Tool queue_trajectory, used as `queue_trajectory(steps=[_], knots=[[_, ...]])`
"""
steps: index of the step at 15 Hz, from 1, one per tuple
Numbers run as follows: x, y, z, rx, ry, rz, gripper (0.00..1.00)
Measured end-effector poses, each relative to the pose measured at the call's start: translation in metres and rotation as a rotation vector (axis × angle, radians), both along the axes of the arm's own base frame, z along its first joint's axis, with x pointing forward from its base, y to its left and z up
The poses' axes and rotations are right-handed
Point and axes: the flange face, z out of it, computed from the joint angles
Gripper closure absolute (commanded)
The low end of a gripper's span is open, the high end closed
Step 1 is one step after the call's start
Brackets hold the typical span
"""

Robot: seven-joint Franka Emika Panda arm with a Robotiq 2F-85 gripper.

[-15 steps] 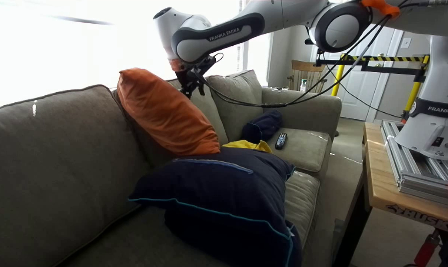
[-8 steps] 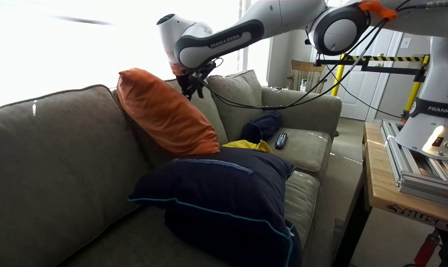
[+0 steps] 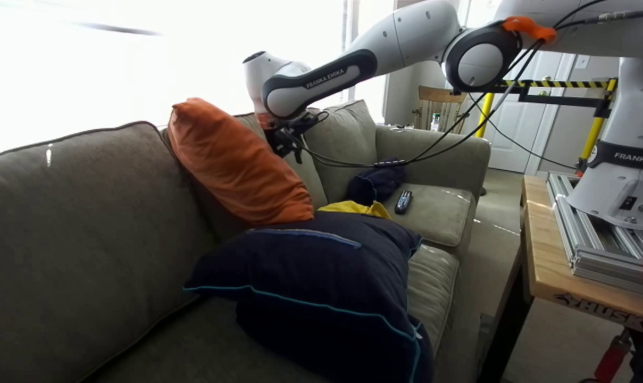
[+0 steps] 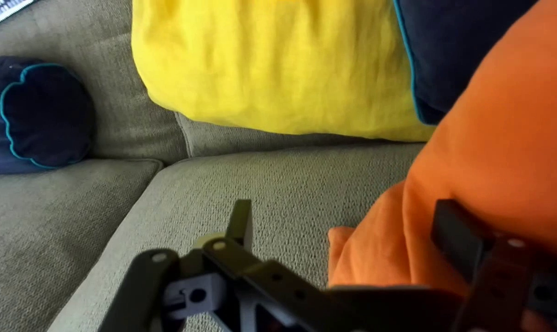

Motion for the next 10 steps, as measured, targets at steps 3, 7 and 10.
queue_trajectory(steps=[3,7,10], knots=[[-0.003,0.001,-0.013,-0.024,0.012,0.019,0.0],[-0.013,0.015,-0.022,-0.128,0.058,0.101,0.0],[-0.019,0.035,-0.021,-0.23,0.043,0.159,0.0]])
